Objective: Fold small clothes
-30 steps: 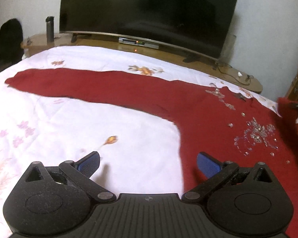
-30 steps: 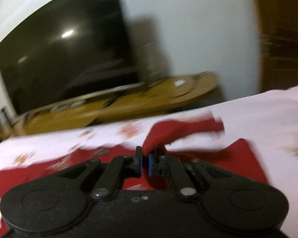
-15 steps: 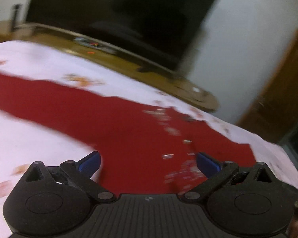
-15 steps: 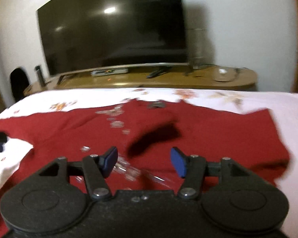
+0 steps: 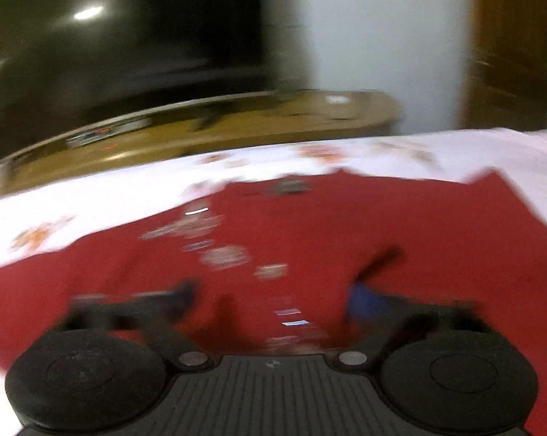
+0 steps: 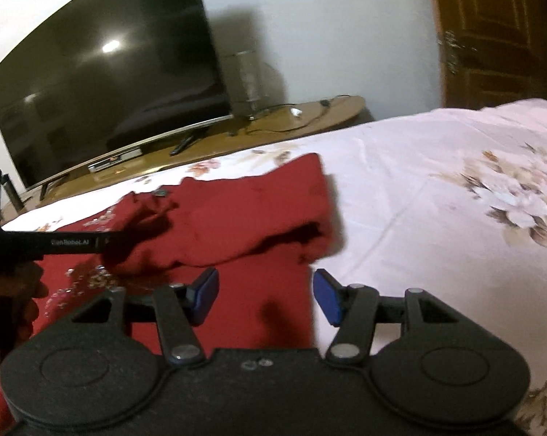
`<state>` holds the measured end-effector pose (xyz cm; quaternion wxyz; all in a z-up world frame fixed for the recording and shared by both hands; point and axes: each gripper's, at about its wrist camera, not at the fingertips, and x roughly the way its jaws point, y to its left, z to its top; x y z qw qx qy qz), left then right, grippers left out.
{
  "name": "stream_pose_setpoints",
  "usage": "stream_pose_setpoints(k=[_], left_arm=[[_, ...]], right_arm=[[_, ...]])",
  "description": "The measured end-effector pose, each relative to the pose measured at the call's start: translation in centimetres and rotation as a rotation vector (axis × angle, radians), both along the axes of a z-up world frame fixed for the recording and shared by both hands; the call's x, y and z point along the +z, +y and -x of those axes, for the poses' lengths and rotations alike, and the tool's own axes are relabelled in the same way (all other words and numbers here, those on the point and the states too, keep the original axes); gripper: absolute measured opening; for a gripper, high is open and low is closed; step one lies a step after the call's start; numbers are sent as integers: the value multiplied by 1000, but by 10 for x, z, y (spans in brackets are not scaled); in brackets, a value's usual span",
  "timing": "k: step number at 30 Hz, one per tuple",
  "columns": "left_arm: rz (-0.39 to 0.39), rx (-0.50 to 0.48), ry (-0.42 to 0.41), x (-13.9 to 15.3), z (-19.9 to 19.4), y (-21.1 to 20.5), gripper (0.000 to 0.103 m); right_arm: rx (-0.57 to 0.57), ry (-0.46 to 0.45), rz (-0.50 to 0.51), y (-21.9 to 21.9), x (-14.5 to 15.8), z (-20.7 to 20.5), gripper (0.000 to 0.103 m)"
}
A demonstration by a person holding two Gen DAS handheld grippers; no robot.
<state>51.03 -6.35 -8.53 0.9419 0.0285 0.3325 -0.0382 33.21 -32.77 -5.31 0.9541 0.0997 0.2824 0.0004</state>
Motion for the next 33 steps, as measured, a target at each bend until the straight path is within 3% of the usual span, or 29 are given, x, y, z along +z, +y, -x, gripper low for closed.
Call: stream_pose_setpoints(k=[2, 3, 6, 11, 12, 13, 14, 16, 18, 23, 25, 26, 27, 29, 31, 32, 33], left_arm=[[158, 88, 20, -4, 4, 31, 58], [201, 100, 21, -5, 7, 39, 58], [274, 42, 55, -12, 7, 45, 60], [330, 54, 67, -19, 0, 44, 65], [339, 52, 59, -20, 2, 46, 56], [348, 49, 50, -20, 3, 48, 38], [365, 57, 56, -19, 4, 52, 12], [428, 59, 47, -23, -5, 63, 12], [419, 50, 45, -20, -4, 66, 12], [433, 37, 43, -22, -2, 73, 12], [445, 40, 48, -24, -2, 75, 12], [452, 47, 27, -21, 0, 77, 12], [465, 51, -4, -16, 3, 80, 12], [475, 56, -60, -2, 11, 88, 12], [437, 60, -91, 5, 18, 99, 12], [403, 71, -72, 2, 18, 104, 12], [374, 86, -33, -5, 15, 109, 12]], right_arm=[[-11, -1, -4, -7, -2, 0, 57], [-15, -4, -8, -10, -3, 0, 57], [-19, 3, -13, -18, -7, -5, 57], [-16, 37, -23, -21, -14, -25, 57], [-13, 39, -19, -21, -15, -27, 57], [-10, 41, -11, -21, -15, -30, 57], [-9, 45, -2, -21, -17, -34, 56], [-15, 56, -2, -24, -19, -43, 50], [-35, 66, -11, -29, -21, -53, 42], [-76, 86, -61, -39, -28, -70, 38], [-72, 88, -88, -43, -32, -73, 25], [-62, 93, -98, -44, -34, -75, 9], [-63, 98, -92, -44, -36, -77, 6], [-60, 50, -67, -41, -28, -72, 6], [-15, 4, -52, -34, -18, -66, 15], [9, 1, -27, -29, -17, -65, 32], [40, 13, 8, -22, -19, -66, 56]])
